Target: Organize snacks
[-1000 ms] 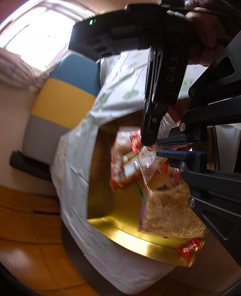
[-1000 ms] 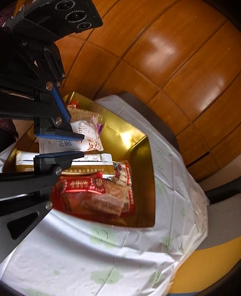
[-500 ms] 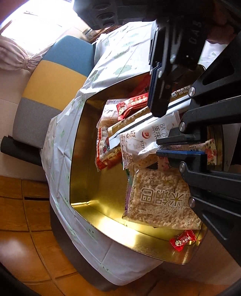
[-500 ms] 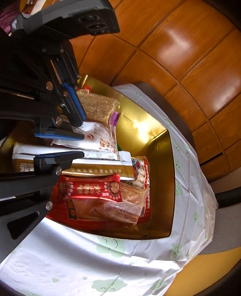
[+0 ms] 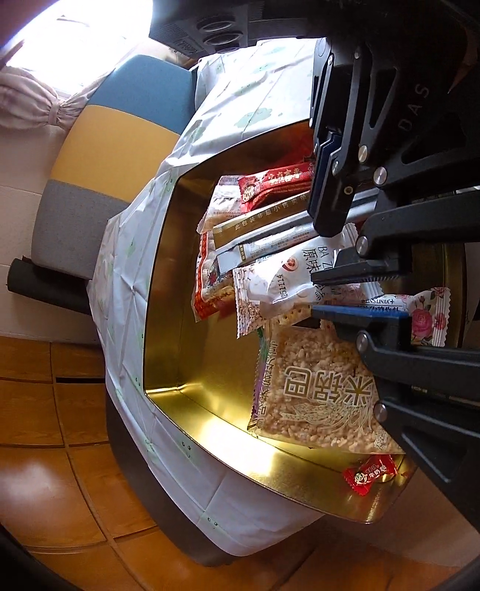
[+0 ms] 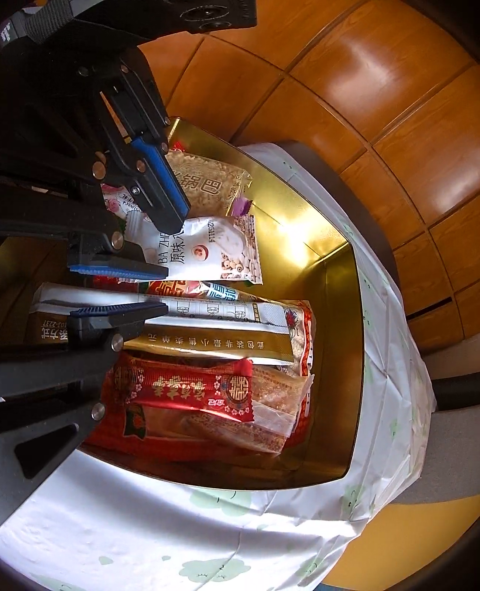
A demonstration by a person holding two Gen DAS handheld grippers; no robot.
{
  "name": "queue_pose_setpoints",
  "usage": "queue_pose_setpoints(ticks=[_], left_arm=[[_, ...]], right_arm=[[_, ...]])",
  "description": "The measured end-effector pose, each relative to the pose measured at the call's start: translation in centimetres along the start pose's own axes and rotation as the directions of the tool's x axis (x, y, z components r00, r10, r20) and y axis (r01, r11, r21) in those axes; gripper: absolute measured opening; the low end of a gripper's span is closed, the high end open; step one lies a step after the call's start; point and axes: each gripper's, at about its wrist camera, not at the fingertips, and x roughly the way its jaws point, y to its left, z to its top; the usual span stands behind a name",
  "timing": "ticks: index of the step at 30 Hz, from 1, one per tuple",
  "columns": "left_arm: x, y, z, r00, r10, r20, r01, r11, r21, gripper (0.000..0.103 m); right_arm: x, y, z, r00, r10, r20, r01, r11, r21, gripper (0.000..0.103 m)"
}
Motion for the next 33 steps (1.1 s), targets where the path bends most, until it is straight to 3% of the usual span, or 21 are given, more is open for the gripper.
queue_pose_setpoints(ticks=[11, 26, 28, 33], left_arm=[[-0.5, -0.3, -0.3, 1.0, 0.029, 0.006, -0.03, 1.0, 0.005, 0.022], [-1.3, -0.9, -1.0, 0.993, 0.111, 0.04, -0.111, 0.994, -0.009, 0.03], [-1.5, -1.0, -1.1, 0.992, 0.12, 0.049, -0.12, 0.993, -0.011, 0.032], [-1.9, -1.2, -1.2, 0.987, 0.141, 0.074, -0.14, 0.99, -0.016, 0.035]], right_arm=[[-1.3, -0.5, -1.0, 1.0, 0.001, 0.018, -0.001, 1.0, 0.01, 0.012], [-3.8, 0.0, -3.2, 0.993, -0.077, 0.092, 0.078, 0.997, -0.009, 0.013], [-4.3, 0.1, -3.4, 0.99, -0.09, 0.108, 0.092, 0.996, -0.01, 0.021], [-5.1, 0.3, -3.7, 0.981, -0.135, 0.141, 0.138, 0.99, -0.015, 0.022]])
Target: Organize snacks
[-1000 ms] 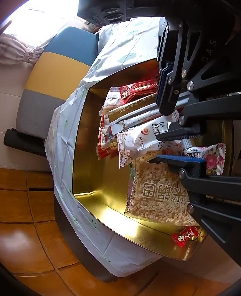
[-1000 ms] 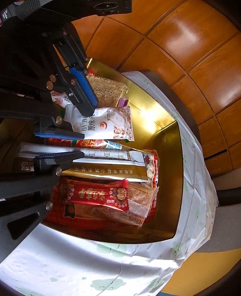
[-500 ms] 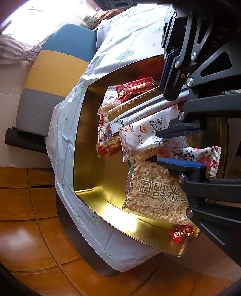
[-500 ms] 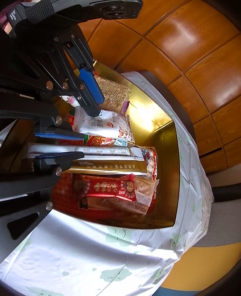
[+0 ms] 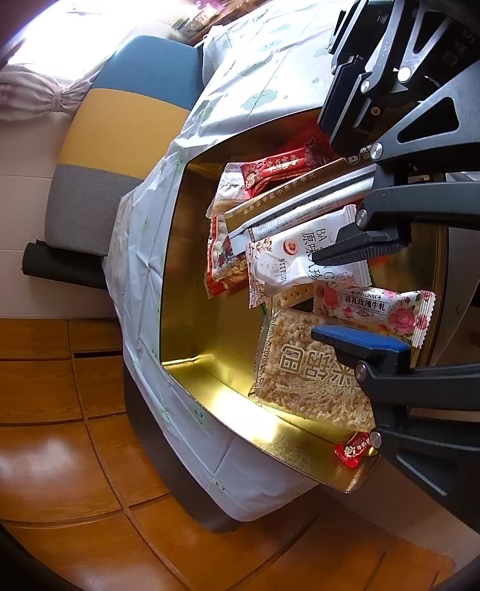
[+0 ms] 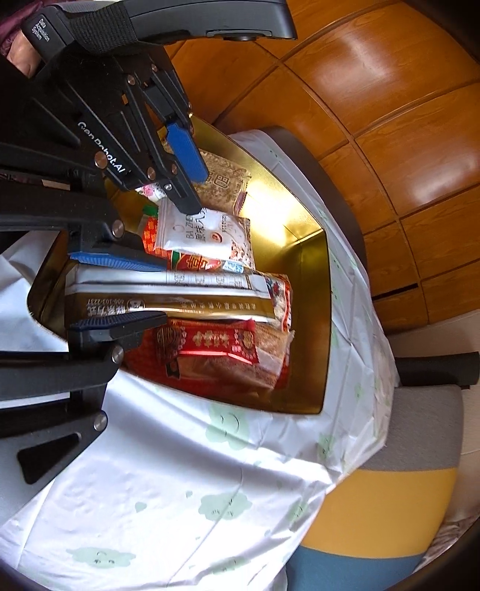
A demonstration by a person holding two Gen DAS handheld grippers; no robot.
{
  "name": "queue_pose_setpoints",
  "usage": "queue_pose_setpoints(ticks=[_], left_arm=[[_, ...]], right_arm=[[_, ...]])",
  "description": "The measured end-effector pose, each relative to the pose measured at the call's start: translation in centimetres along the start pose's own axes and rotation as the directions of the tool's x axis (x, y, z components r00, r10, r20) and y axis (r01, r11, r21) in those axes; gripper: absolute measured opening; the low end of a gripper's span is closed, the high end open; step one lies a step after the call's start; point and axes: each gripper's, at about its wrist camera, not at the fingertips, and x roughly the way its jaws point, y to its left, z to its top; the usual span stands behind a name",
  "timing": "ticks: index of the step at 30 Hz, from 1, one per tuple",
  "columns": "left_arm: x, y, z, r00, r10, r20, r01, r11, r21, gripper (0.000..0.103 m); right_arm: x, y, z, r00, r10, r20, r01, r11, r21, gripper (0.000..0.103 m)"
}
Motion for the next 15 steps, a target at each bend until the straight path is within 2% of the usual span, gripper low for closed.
queue_pose_setpoints(ticks=[9, 15], left_arm=[[-2.4, 0.0, -0.3, 0.996, 0.041, 0.075, -0.039, 0.999, -0.023, 0.04], [-4.6, -0.4, -1.1, 0.988, 0.061, 0.142, -0.058, 0.998, -0.025, 0.046]], right_arm=[[-1.2, 0.1, -0.8, 0.995, -0.084, 0.045, 0.085, 0.996, -0.012, 0.023], [-2.8, -0.2, -1.7, 0.979, -0.175, 0.105, 0.172, 0.985, 0.031, 0.031]])
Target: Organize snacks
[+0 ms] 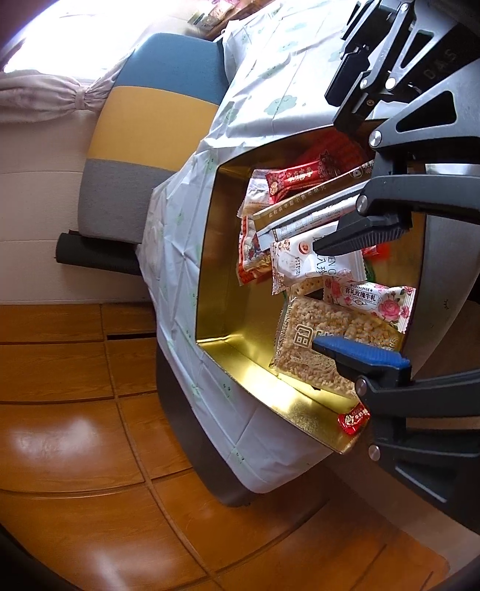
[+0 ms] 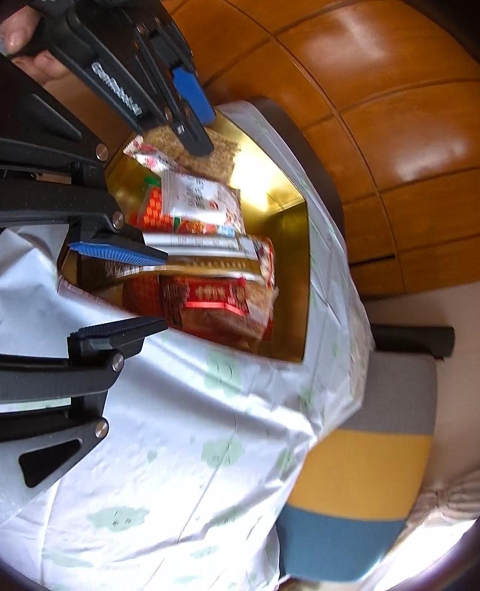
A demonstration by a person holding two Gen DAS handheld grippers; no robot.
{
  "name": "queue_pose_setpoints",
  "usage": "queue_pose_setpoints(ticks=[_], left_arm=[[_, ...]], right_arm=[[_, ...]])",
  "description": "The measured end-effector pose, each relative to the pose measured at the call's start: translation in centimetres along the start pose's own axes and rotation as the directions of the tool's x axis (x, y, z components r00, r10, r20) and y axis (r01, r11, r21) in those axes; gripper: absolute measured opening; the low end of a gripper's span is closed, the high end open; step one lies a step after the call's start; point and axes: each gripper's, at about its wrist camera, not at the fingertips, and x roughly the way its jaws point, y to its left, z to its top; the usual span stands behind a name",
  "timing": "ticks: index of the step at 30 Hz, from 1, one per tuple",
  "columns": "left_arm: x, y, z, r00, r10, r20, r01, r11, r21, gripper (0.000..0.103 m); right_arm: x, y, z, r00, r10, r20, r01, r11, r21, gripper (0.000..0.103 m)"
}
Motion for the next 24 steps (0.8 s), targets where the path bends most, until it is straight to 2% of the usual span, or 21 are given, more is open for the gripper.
queue_pose_setpoints(ticks=[5, 24], left_arm=[[-1.1, -0.3, -0.4, 1.0, -0.009, 0.027, 0.009, 1.0, -0.001, 0.057], [-2.2, -0.2, -0.4, 0.998, 0.015, 0.054, -0.015, 1.0, -0.012, 0.065]], right_arm=[[-0.7, -0.7, -0.6, 0.999, -0.047, 0.026, 0.046, 0.999, 0.027, 0.032], [-1.3, -0.2, -1.7, 0.997, -0.067, 0.036, 0.067, 0.998, 0.01, 0.032]])
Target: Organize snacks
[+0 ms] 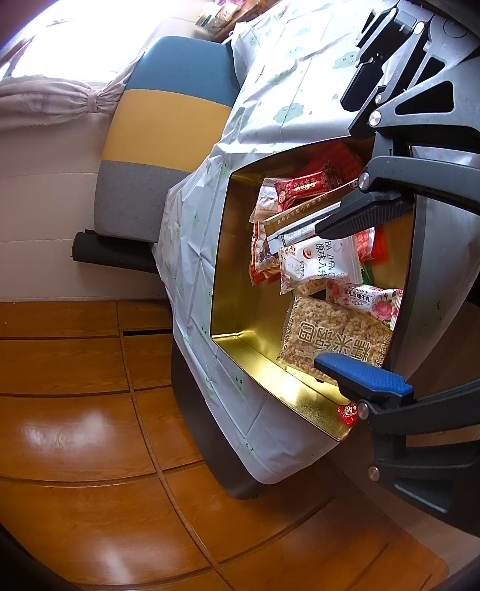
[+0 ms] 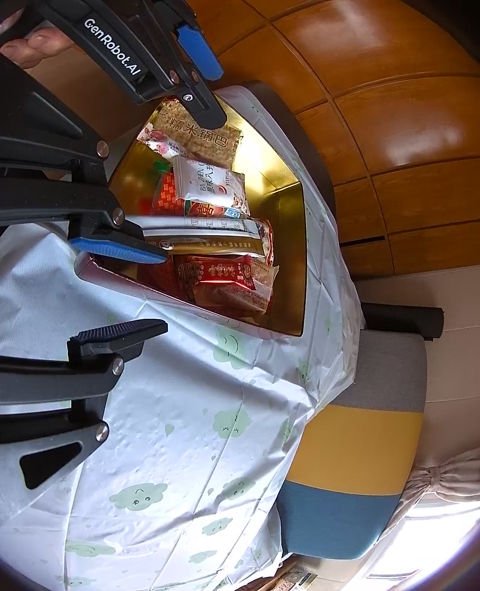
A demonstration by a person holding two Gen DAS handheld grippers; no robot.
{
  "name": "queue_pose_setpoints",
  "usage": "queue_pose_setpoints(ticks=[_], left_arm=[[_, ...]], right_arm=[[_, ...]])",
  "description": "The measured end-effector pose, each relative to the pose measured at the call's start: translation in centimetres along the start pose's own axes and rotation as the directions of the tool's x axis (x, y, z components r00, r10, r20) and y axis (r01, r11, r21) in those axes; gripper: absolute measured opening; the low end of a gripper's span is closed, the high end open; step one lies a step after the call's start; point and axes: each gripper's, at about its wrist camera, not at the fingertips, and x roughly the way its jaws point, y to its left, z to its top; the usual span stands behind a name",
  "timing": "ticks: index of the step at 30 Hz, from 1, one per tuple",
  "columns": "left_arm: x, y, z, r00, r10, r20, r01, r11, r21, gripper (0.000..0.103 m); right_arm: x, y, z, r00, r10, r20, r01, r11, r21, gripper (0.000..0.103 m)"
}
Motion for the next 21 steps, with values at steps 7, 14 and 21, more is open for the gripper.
queue_pose_setpoints(ticks=[7, 14, 21], left_arm=[[0.12, 0.18, 0.06, 1.0, 0.005, -0.002, -0.005, 1.0, -0.004, 0.065], [0.04, 0.14, 0.03, 1.0, 0.006, -0.002, -0.006, 1.0, 0.0, 0.065], [0.06, 0.16, 0.06, 1.0, 0.004, -0.002, -0.004, 1.0, 0.003, 0.066]], right_arm=[[0.04, 0.13, -0.06, 1.0, 0.0, 0.0, 0.0, 1.0, 0.001, 0.032], [0.02, 0.25, -0.05, 1.0, 0.005, 0.004, -0.005, 1.0, -0.002, 0.032], [-0.07, 0.3, 0.06, 1.0, 0.005, 0.007, -0.005, 1.0, -0.002, 0.032]])
